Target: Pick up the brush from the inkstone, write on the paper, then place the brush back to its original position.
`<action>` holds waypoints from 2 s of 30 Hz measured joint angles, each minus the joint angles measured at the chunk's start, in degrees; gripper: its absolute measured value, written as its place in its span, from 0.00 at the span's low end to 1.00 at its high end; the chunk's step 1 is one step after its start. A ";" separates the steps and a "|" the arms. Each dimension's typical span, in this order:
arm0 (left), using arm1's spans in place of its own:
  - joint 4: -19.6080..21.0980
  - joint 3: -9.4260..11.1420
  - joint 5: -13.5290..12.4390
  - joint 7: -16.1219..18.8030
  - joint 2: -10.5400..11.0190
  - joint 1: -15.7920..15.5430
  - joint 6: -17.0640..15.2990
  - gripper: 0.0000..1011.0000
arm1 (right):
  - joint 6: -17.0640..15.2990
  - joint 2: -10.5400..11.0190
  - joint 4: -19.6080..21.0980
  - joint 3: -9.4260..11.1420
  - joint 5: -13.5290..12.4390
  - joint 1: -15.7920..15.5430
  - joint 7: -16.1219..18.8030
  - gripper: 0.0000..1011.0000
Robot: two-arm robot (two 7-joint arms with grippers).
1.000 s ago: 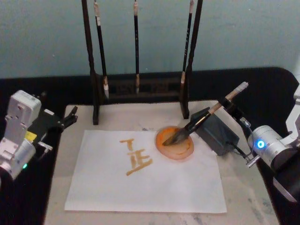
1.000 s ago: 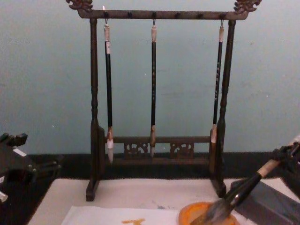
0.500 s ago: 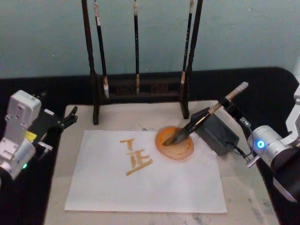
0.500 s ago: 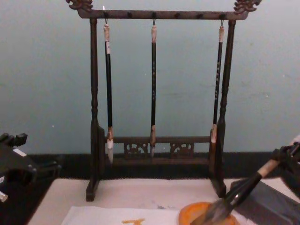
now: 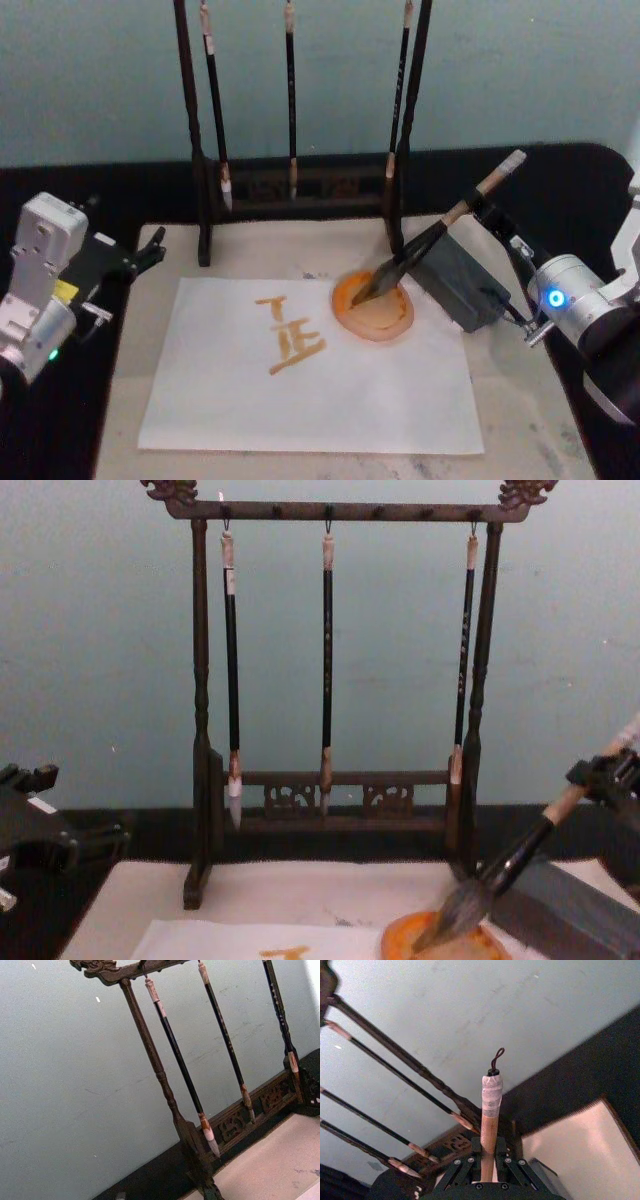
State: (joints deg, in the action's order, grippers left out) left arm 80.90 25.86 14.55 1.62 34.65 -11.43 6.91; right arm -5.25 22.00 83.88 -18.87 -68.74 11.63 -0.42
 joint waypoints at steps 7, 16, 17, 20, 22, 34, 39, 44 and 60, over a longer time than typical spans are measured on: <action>0.00 0.00 0.00 0.00 0.00 0.00 0.00 1.00 | 1.06 0.80 2.29 -0.31 2.59 -0.15 1.17 0.17; 0.00 0.00 0.00 0.00 0.00 0.00 0.00 1.00 | 3.02 2.18 4.89 -1.89 9.54 0.49 3.74 0.17; 0.00 0.00 0.00 0.00 0.00 0.00 0.00 1.00 | 3.33 2.28 5.13 -2.29 10.63 0.80 4.30 0.17; 0.00 0.00 0.00 0.00 0.00 0.00 0.00 1.00 | 3.79 2.35 5.27 -2.88 12.33 1.38 5.37 0.17; 0.00 0.00 0.00 0.00 0.00 0.00 0.00 1.00 | 4.20 2.30 5.23 -3.50 13.97 2.08 6.56 0.17; 0.00 0.00 0.00 0.00 0.00 0.00 0.00 1.00 | 4.41 0.95 2.79 -6.70 19.63 5.37 12.16 0.17; 0.00 0.00 0.00 0.00 0.00 0.00 0.00 1.00 | 4.58 0.07 1.79 -7.63 21.23 6.13 13.87 0.17; 0.00 0.00 0.00 0.00 0.00 0.00 0.00 1.00 | 5.16 -0.89 0.31 -8.59 23.08 6.68 15.65 0.17; 0.00 0.00 0.00 0.00 0.00 0.00 0.00 1.00 | 12.34 -2.38 -4.37 -11.13 32.40 7.83 20.81 0.17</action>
State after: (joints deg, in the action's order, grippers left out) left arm 80.90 25.86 14.55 1.62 34.64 -11.43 6.91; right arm 7.09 19.62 79.51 -29.99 -36.35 19.45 20.39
